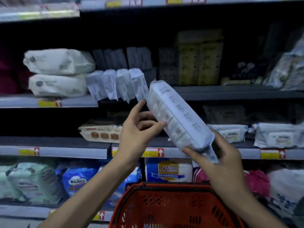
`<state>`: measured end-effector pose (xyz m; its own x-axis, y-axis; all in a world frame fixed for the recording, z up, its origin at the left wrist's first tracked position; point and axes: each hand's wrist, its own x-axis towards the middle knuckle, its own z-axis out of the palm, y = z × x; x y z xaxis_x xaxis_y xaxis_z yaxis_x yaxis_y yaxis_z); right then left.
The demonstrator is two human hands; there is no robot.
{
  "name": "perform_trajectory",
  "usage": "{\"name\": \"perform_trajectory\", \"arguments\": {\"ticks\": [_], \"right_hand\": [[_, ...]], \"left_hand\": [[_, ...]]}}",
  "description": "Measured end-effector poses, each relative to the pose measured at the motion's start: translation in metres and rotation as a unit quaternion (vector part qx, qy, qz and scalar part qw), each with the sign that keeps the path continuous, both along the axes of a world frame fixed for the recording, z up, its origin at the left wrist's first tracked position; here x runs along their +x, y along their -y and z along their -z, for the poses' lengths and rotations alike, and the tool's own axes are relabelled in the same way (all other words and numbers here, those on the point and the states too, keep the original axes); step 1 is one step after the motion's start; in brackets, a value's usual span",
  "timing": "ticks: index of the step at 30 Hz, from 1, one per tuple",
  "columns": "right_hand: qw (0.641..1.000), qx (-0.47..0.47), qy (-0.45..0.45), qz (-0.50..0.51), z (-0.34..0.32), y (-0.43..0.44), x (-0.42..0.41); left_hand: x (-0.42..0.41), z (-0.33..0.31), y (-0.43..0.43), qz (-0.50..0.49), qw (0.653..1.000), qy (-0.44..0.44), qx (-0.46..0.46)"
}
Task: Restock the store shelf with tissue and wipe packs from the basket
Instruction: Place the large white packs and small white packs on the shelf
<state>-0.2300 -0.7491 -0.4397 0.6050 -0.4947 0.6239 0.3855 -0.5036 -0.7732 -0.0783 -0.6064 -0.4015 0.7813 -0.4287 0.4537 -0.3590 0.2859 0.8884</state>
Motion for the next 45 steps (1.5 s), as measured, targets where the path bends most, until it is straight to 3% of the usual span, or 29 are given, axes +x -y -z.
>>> {"name": "perform_trajectory", "arguments": {"ticks": [6, 11, 13, 18, 39, 42, 45], "right_hand": [[0.994, -0.002, 0.094, 0.051, -0.049, -0.014, 0.049], [0.986, -0.029, 0.119, 0.116, -0.094, -0.012, 0.111], [0.985, -0.06, 0.076, 0.14, -0.106, -0.007, 0.143], [0.967, -0.115, -0.157, 0.167, -0.113, 0.004, 0.191], [0.955, -0.154, -0.234, 0.101, -0.129, 0.004, 0.116], [0.948, -0.173, -0.246, 0.109, -0.131, 0.007, 0.096], [0.935, -0.2, -0.269, 0.115, -0.128, 0.01, 0.074]], "left_hand": [[0.007, -0.049, 0.01, 0.015, 0.998, 0.062, -0.009], [0.033, -0.075, 0.012, -0.032, 0.988, 0.138, 0.06], [0.047, -0.079, 0.014, -0.055, 0.985, 0.118, 0.111], [0.069, -0.073, 0.017, -0.07, 0.97, 0.112, 0.206], [0.045, -0.077, 0.002, -0.127, 0.914, 0.211, 0.324], [0.038, -0.077, -0.005, -0.14, 0.89, 0.241, 0.362], [0.027, -0.074, -0.012, -0.17, 0.842, 0.302, 0.413]]}}
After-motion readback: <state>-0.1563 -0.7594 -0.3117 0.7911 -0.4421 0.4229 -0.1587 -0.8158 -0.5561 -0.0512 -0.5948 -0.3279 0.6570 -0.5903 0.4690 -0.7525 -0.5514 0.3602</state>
